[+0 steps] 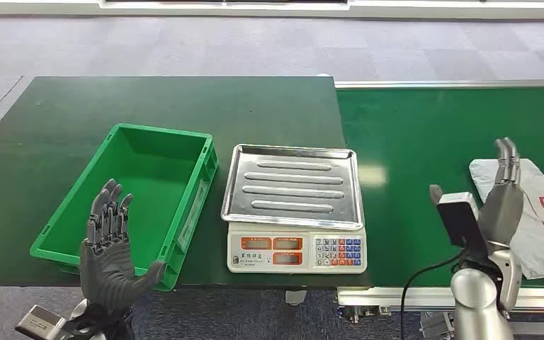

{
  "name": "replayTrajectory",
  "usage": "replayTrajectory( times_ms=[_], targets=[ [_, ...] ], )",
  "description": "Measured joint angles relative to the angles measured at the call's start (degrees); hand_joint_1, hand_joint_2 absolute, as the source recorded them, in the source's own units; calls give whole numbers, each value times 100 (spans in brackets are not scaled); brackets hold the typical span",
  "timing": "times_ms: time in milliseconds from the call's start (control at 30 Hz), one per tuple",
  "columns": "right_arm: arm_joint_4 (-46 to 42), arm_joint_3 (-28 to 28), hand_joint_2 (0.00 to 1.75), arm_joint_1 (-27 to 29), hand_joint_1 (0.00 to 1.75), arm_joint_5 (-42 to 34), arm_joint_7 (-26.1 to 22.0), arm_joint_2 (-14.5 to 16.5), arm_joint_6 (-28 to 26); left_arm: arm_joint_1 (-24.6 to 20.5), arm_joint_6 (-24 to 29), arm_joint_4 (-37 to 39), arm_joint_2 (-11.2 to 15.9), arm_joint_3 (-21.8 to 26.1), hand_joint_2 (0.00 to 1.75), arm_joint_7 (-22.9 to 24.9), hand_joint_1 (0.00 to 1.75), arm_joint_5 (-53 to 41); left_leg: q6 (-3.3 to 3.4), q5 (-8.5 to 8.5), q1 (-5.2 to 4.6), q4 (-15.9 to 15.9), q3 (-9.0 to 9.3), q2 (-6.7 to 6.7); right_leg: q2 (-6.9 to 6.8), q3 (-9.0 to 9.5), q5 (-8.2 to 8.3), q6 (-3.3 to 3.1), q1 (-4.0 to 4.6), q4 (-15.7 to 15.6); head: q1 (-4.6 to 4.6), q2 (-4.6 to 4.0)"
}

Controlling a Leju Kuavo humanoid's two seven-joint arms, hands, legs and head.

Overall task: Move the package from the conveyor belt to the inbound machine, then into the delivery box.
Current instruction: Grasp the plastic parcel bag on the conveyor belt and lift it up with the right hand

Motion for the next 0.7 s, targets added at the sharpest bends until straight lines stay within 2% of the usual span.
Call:
replayTrajectory(
  times_ms=[67, 133, 200, 300, 433, 567, 667, 700],
  targets=[
    [741, -127, 175, -565, 0, 197, 230, -301, 11, -82, -46, 39, 1, -13, 175, 33, 0, 52, 8, 6, -4, 2, -1, 1, 4, -2, 9, 5, -4, 0, 0, 0],
    [2267, -297, 175, -1610, 0, 586, 684, -844, 19, -209, -111, 110, 7, -44, 175, 74, 0, 117, 20, 14, -10, 8, -2, -1, 1, -3, 19, 13, -8, 0, 0, 0],
    [3484, -342, 175, -2302, 0, 875, 1129, -1194, 118, -275, -131, 161, 19, -66, 175, 81, 0, 137, 23, 17, -13, 12, -3, -7, -8, 0, 20, 15, -9, 0, 0, 0],
    [4592, -345, 175, -2762, 0, 1103, 1641, -1446, 510, -314, -131, 207, 33, -83, 175, 79, 0, 162, 22, 17, -15, 12, -4, -14, -14, 0, 20, 15, -8, 0, 0, 0],
    [5546, -345, 175, -2988, 0, 1227, 2097, -1606, 1035, -313, -137, 243, 35, -100, 175, 79, 0, 179, 22, 16, -15, 11, -7, -16, -15, -2, 16, 14, -4, 0, 0, 0],
    [6053, -345, 0, -3014, 0, 1264, 2279, -1647, 1232, -310, -145, 261, 35, -100, 175, 79, 0, 179, 22, 14, -14, 10, -14, -16, -14, -10, 14, 14, -5, 0, 0, 0],
    [6315, -345, 0, -3036, 0, 1366, 2453, -1669, 1498, -311, -183, 266, 35, -100, 175, 83, 0, 174, 22, 14, -14, 10, -14, -15, -14, -11, 12, 13, -4, 0, 0, 0],
    [6382, -345, 44, -3037, 0, 1422, 2550, -1671, 1655, -313, -203, 268, 34, -100, 175, 87, 0, 163, 22, 14, -14, 10, -14, -15, -14, -11, 12, 14, -5, 0, 0, 0]
  ],
)
